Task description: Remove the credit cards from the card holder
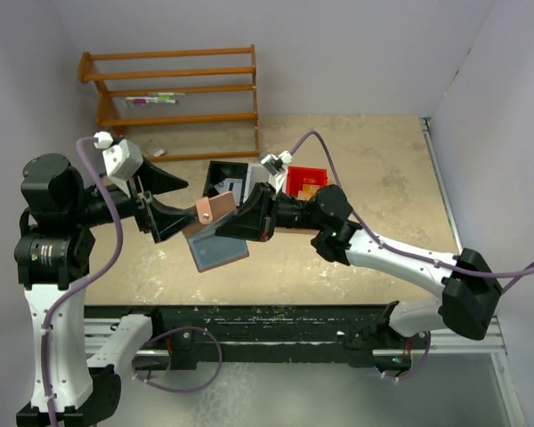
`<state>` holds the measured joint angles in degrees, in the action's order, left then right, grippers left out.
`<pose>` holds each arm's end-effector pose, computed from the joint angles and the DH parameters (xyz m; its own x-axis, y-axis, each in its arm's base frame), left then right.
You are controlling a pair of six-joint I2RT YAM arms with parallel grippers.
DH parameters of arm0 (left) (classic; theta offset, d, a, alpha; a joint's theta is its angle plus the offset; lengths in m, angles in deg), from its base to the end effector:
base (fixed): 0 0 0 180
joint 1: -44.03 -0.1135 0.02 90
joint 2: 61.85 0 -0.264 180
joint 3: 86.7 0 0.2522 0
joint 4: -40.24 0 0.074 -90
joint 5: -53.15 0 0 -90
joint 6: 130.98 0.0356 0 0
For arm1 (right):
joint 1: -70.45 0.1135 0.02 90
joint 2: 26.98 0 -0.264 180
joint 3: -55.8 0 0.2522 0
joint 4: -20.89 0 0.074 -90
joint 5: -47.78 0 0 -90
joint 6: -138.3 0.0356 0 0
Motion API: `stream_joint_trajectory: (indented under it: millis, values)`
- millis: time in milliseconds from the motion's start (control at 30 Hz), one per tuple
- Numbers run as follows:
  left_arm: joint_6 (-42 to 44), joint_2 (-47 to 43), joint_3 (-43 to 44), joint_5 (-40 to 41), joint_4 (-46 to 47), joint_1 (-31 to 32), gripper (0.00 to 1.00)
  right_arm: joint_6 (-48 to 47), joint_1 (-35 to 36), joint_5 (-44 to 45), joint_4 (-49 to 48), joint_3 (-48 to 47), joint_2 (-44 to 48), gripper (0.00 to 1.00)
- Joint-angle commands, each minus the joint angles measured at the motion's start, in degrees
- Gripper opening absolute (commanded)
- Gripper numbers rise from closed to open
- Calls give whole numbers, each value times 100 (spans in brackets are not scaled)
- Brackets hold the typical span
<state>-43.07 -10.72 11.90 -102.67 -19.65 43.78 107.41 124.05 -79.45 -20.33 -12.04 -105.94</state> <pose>0.1115 -0.0320 0.4858 -0.2474 -0.0160 -0.9688 0.8807 0.4132 -0.2317 0.1639 0.2586 0.3753 -0.6637 0.2512 -0.7045 -0.7439 -0.3201 0.5867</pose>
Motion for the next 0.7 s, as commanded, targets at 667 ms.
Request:
stream_joint_trajectory:
  millis: [667]
  values:
    - [1989, -241, 87, -900, -1511, 16, 88, -998, -8, 437, 3225, -1489, 30, 0]
